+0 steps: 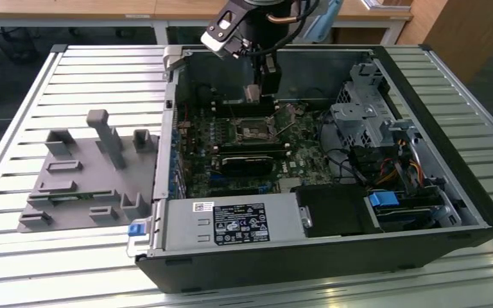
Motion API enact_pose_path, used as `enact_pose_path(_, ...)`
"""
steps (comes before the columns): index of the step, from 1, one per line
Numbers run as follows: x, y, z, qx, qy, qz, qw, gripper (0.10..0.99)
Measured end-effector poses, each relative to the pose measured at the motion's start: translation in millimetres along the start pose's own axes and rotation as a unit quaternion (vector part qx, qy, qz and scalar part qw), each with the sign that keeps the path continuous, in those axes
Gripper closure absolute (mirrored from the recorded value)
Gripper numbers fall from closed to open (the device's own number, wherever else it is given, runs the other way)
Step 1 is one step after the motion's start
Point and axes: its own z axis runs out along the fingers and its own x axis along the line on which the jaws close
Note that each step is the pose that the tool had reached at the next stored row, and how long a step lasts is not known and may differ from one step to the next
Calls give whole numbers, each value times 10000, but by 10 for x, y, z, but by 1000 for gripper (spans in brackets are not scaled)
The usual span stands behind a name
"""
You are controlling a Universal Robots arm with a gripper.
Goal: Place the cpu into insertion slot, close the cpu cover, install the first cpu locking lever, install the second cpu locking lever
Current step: 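Place the cpu into insertion slot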
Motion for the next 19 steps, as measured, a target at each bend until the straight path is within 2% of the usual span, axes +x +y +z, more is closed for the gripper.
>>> enact_pose_path(3, 34, -3, 51, -3, -6, 24, 10000, 545)
enact_pose_path(7, 41, -8, 106, -6, -26, 235, 9997, 545)
enact_pose_path(15, 66, -22, 250, -6, -19, 171, 9999, 545)
enact_pose_path(19, 69, -26, 289, -5, -20, 169, 9999, 545)
